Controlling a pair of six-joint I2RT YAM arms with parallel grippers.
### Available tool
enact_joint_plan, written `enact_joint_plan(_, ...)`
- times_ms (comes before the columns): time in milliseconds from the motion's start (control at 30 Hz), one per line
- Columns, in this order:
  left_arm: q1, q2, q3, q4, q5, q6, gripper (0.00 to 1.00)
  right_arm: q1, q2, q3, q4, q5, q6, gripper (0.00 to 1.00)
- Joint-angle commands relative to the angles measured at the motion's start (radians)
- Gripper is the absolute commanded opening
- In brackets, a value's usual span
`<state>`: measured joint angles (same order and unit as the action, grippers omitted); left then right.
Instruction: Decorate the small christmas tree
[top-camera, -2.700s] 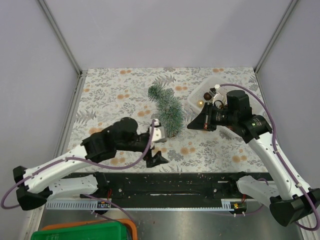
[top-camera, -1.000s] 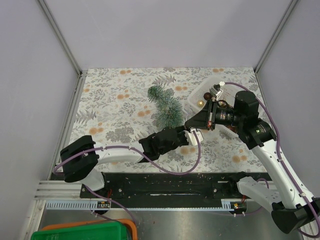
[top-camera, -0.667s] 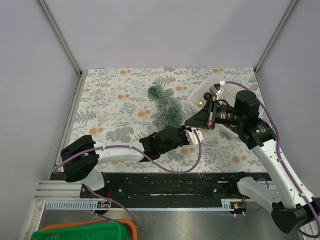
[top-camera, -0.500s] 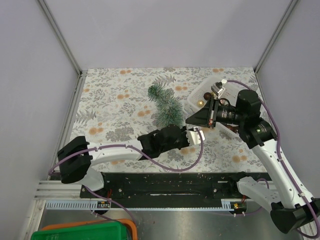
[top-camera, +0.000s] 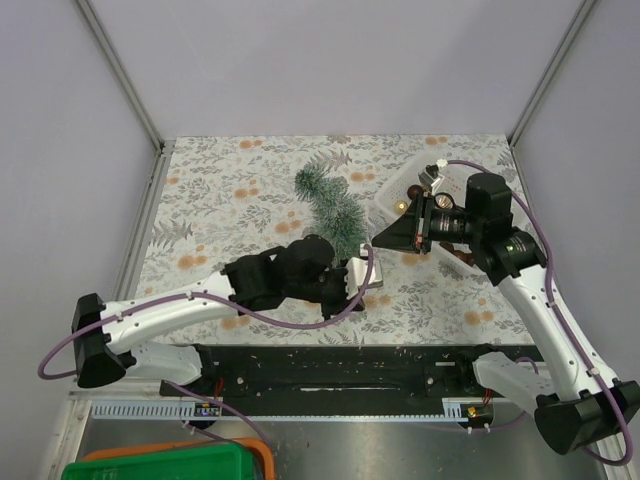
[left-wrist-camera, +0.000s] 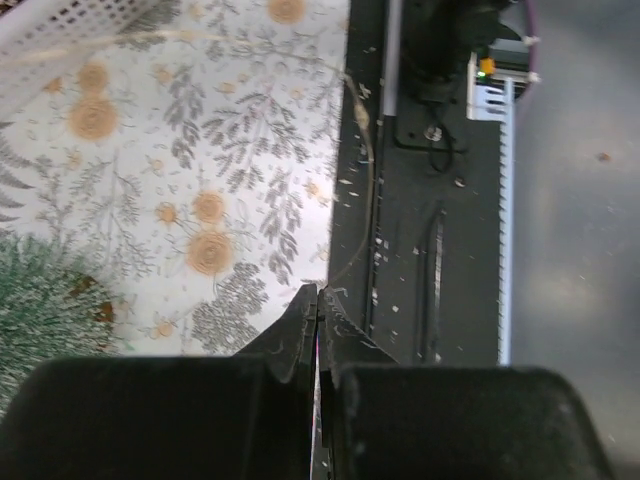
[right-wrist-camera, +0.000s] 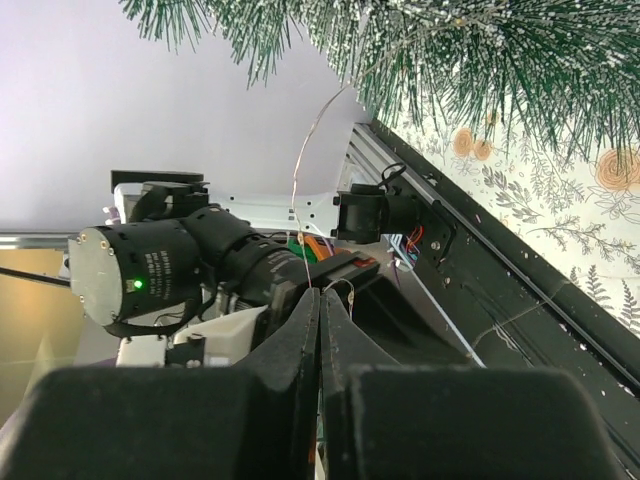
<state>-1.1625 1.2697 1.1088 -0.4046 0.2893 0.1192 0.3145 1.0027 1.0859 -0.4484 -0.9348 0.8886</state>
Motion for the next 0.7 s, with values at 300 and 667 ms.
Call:
enact_joint_plan(300, 0.050, -0.216, -0.003, -0.440, 0.139, 0.178, 0.00, -0.006, 0.030, -0.014, 0.013, 0.001, -0.037, 0.00)
enact_joint_plan(667, 0.323, -0.320, -0.067, -0.620, 0.073, 0.261, 0.00, -0.008, 0.088, -0.014, 0.005, 0.036, -0.068, 0.00)
